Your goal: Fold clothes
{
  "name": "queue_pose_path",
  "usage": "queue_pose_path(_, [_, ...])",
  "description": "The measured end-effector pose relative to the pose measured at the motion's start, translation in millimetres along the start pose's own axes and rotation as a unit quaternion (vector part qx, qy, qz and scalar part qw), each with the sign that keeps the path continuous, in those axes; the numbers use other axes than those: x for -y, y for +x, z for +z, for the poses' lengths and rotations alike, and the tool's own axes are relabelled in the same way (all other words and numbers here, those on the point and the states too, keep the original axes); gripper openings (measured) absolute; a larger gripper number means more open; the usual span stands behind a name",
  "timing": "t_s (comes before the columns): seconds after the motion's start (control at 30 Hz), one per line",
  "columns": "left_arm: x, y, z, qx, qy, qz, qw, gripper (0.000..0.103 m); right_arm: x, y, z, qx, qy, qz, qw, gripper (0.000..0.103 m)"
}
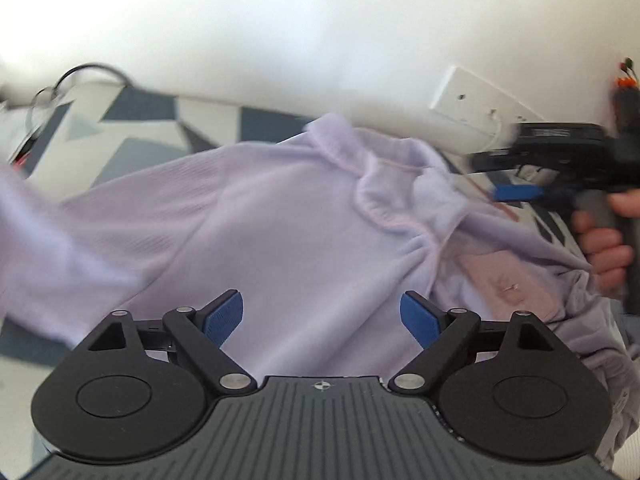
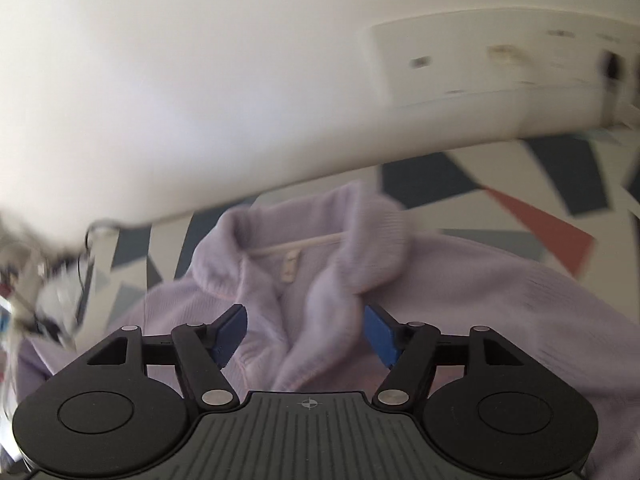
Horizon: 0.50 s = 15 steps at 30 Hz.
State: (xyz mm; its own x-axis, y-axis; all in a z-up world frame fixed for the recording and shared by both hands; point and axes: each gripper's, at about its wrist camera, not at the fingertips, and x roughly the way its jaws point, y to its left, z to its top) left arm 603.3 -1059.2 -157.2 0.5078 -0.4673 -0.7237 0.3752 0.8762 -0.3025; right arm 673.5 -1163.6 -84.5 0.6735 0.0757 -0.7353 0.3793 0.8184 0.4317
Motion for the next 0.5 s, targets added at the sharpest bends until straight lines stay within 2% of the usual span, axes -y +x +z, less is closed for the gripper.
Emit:
queue_pose_path(0.1, [-10.0,-17.2,-13.9,-0.011,-0.01,-0.002,0.9999,0.088,27.5,-48.0,-22.2,0.032,0.069,-0.027,0.997,0.065])
queue_pose_path(0.2, [-10.0,-29.9,-26.7,-0.028,-0.003,-0.015,0.9995,0.091,51.4,-94.5,-56.3,0.065,0.111,-0.064,0.99,0.068])
queue_pose_path(0.33, [4.4,-23.7,-39.2,-0.058,0.035,-0.02,0.9975,0.092,74.3,-145.6,-110.6,0.095,0.13,-0.128,0.979,0.069])
queue_pose_path(0.5, [29.5,-16.2,-48.8,-0.079,0.081,-0.01,0.9935,0.097,94.6,-189.2,-184.2,0.096,0.156,-0.188,0.965,0.077])
